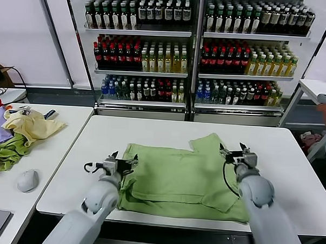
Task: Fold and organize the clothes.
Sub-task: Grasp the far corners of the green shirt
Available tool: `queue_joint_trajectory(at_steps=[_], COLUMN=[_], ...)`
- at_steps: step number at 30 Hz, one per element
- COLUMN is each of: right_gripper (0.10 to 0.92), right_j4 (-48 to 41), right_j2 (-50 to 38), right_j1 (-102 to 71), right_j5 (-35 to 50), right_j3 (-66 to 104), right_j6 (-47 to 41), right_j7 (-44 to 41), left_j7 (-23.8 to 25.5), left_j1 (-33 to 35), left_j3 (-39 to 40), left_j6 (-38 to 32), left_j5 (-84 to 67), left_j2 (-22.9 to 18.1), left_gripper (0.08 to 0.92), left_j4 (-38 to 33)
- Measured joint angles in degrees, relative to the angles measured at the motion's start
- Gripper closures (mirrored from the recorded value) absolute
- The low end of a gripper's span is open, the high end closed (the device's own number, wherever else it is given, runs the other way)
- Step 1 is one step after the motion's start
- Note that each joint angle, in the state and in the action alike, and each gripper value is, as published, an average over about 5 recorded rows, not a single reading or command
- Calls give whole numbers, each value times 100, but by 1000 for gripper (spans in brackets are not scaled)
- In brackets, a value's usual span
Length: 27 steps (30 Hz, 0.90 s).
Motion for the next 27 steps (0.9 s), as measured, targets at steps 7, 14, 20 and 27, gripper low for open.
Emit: queue_joint_trajectory(at_steps=[7,14,20,27], right_gripper=[203,203,243,439], right_j4=[-1057,-1959,-2541,-2897], right_j2=[228,489,690,810], right_j1=[761,1320,1606,1725], right_j5=[-21,-109,-194,-206], right_j3=[-286,-403,-468,-500], right_j6=[-56,-83,-63,-64], right_j7=[-88,-211,-295,-339], left_j7=[-12,34,106,191], left_j1=[-646,-1115,-1293,-1304], left_j3=[116,154,211,296], left_j6=[30,105,125,120], left_j5=[-100,-290,-433,-482], left_j2=[-247,-431,-493,-476], left_gripper=[177,177,183,354], left_j4=[880,1555,1857,1914])
